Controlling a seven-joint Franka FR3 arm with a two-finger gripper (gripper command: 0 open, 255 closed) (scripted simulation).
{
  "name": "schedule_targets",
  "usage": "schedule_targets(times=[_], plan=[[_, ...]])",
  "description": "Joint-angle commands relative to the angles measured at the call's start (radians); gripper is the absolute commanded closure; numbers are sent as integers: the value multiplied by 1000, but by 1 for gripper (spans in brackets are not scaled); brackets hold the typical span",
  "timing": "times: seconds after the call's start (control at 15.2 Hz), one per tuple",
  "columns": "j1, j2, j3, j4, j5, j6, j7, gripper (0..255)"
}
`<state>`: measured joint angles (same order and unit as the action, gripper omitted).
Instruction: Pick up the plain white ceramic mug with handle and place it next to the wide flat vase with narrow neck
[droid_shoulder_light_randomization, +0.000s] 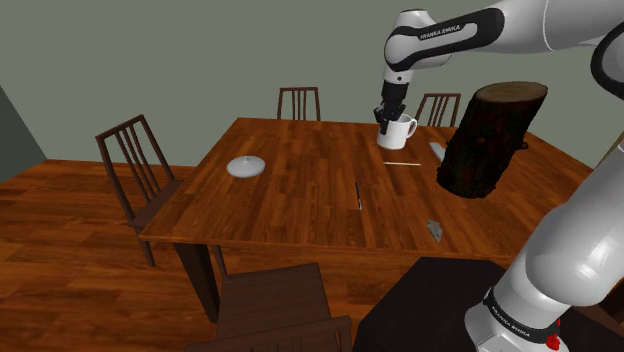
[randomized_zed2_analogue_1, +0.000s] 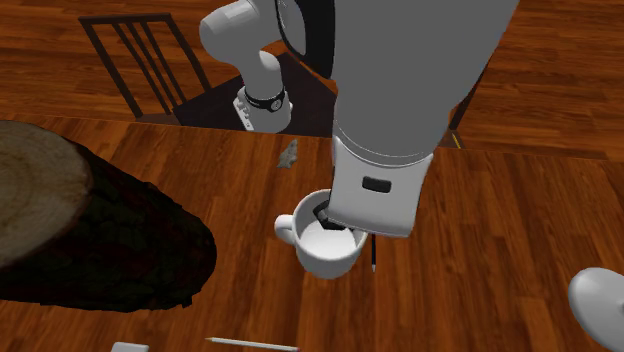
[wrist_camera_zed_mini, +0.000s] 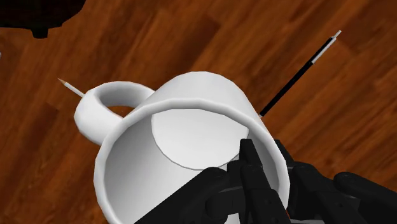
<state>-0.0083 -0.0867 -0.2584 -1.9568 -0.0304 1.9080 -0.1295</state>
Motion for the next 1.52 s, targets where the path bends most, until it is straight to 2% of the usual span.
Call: schedule_targets(times=[0.0, 0.4, 0.79, 1.19, 1.45], plan=[[21, 28, 23, 34, 8, -6, 42, 255], [80, 129, 84, 153, 26, -28, 157, 255], [137, 259, 134, 322, 36, -69, 263, 255], [192, 426, 172, 559, 41, -140, 359, 255], [228, 571, 191, 780, 41, -217, 418, 255]])
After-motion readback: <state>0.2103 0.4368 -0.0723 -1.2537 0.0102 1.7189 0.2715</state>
